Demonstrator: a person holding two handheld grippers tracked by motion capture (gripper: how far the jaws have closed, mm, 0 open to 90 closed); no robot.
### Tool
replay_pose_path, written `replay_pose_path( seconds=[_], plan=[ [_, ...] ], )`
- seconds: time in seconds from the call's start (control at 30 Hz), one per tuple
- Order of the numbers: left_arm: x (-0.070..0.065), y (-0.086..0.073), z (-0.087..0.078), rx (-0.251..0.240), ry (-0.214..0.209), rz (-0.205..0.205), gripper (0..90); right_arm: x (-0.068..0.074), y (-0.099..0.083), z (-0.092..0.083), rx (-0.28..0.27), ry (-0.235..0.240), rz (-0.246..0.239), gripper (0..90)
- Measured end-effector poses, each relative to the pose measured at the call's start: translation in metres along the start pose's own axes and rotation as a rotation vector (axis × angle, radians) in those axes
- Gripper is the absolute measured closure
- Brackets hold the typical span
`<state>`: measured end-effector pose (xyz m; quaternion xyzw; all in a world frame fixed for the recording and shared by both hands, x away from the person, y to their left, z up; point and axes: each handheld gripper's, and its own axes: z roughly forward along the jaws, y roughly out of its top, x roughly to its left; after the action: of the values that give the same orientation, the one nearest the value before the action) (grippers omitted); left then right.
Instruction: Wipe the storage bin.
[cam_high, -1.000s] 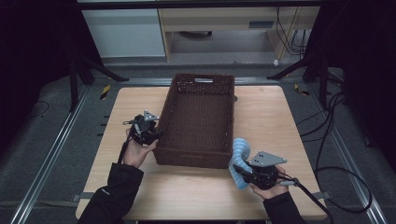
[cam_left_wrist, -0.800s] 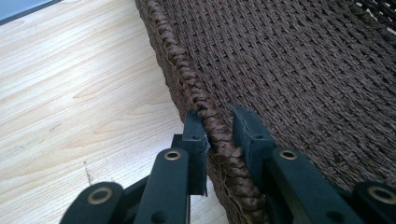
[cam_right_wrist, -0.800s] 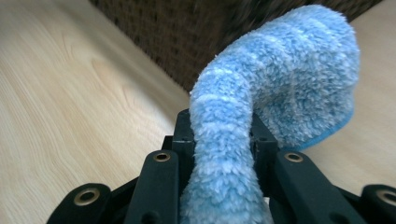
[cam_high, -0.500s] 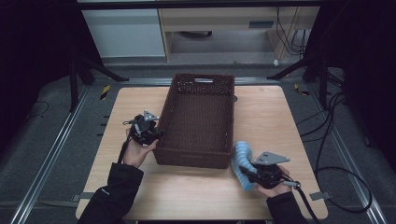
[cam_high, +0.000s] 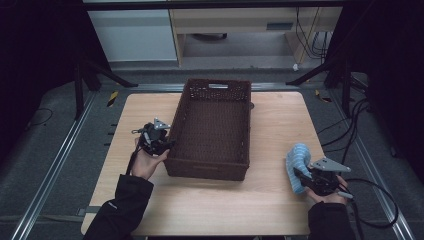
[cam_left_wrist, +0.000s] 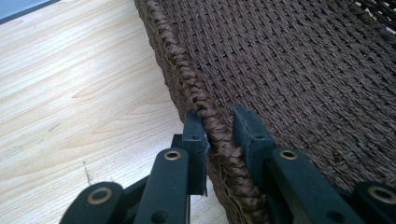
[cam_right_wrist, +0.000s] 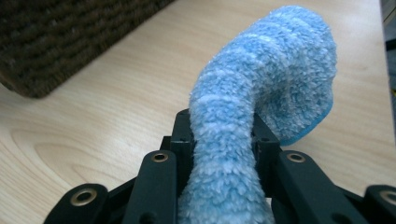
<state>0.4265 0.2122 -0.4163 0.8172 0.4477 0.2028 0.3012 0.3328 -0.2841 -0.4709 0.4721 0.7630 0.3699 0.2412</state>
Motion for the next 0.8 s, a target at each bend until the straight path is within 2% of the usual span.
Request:
replay_pose_path(
  seconds=[0.1, 0.2, 0.37, 0.57, 0.8],
  plan=[
    [0.000, 0.000, 0.000, 0.000, -0.001, 0.000, 75.0, 0.001, -0.005, 0.007, 0.041, 0.007, -0.003, 68.5],
    [0.000, 0.000, 0.000, 0.000, -0.001, 0.000, 75.0, 0.001, -0.006, 0.009, 0.038, 0.005, -0.011, 66.5],
    [0.000, 0.000, 0.000, 0.001, -0.001, 0.000, 74.9, 0.002, -0.005, 0.008, 0.024, -0.005, -0.001, 57.2],
    [0.000, 0.000, 0.000, 0.002, 0.000, 0.001, 74.9, 0.002, 0.001, 0.002, -0.028, -0.026, 0.019, 49.7],
    [0.000, 0.000, 0.000, 0.002, -0.006, 0.002, 75.3, -0.001, 0.013, -0.010, -0.107, -0.038, 0.042, 48.7]
  ],
)
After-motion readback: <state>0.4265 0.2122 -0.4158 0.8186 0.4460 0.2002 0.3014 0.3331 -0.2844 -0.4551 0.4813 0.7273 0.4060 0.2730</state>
